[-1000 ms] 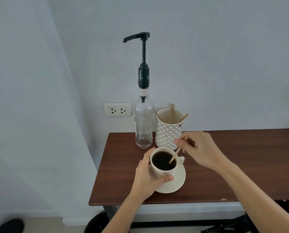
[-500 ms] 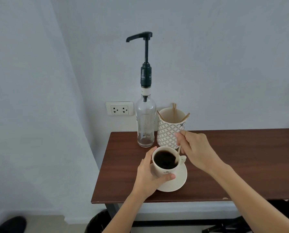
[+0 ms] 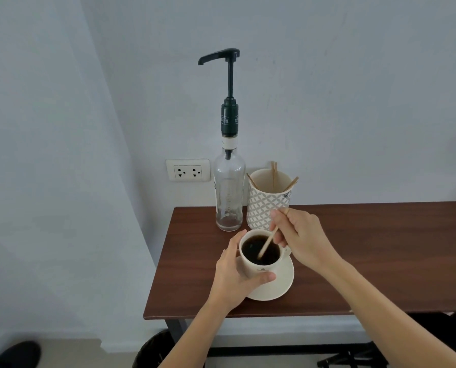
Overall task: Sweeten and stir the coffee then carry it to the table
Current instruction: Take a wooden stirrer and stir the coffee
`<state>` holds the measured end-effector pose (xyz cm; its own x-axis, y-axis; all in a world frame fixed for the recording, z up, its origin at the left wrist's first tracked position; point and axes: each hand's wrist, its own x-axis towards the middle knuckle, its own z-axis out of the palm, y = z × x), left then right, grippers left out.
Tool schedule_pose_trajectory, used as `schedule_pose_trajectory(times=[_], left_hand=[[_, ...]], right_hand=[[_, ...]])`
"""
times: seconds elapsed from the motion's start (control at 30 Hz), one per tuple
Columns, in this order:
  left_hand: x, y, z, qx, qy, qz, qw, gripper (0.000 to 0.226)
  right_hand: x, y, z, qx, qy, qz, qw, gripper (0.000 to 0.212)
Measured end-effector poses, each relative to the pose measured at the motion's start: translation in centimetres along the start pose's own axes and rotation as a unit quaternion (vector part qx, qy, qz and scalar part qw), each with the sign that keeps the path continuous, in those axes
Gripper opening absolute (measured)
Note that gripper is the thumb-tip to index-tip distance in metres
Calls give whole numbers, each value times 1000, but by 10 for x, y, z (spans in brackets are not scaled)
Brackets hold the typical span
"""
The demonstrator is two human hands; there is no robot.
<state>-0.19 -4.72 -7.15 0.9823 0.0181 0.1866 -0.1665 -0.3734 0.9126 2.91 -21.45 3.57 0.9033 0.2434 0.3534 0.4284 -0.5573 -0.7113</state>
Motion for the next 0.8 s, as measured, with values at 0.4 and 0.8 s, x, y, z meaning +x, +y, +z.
schedule_pose_trajectory(times=[0.4, 0.8], left_hand=[[0, 0, 0, 2, 2, -2, 1000, 97], [-1, 1, 0, 0, 0, 4, 1000, 96]], right_hand=[[1, 3, 3, 13, 39, 42, 998, 42], [0, 14, 9, 85, 77, 121, 986, 41]])
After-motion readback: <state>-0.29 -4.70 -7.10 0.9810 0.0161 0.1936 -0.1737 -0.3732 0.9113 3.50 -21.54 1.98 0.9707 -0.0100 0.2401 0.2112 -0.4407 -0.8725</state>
